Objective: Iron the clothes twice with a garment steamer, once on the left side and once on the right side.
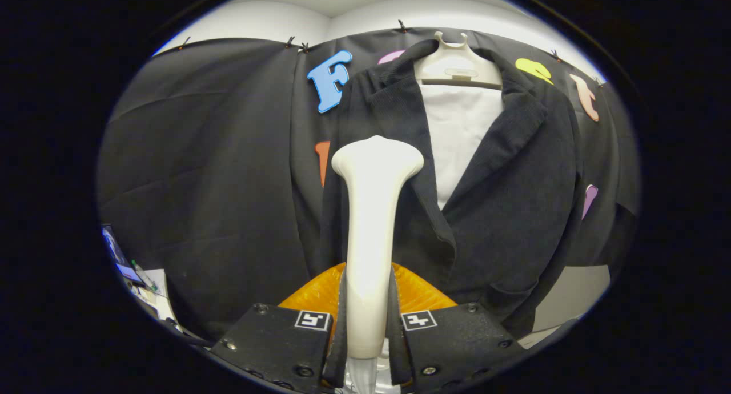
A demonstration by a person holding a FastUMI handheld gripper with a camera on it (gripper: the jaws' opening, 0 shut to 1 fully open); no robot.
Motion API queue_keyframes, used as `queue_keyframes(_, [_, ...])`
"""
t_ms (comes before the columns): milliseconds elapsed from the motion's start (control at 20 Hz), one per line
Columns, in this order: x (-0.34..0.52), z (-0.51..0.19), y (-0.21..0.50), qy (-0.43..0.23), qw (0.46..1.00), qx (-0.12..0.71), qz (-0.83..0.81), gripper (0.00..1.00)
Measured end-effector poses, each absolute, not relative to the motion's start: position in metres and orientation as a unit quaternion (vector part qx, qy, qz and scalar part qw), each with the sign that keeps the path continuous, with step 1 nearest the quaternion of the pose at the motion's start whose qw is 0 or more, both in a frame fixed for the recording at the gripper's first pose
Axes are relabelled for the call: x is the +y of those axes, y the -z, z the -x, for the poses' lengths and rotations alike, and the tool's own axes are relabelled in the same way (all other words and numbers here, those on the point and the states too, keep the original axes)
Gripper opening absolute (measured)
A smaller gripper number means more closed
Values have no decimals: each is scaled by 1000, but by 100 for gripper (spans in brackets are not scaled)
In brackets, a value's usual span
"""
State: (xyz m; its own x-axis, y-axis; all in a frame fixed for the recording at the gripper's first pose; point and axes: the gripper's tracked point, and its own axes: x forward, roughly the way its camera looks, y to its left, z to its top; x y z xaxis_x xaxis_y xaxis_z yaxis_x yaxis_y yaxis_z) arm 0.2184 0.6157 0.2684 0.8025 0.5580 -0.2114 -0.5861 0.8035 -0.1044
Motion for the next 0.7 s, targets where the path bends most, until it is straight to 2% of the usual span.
queue_keyframes(700, [599,-218,-222,-302,940,127,93,33])
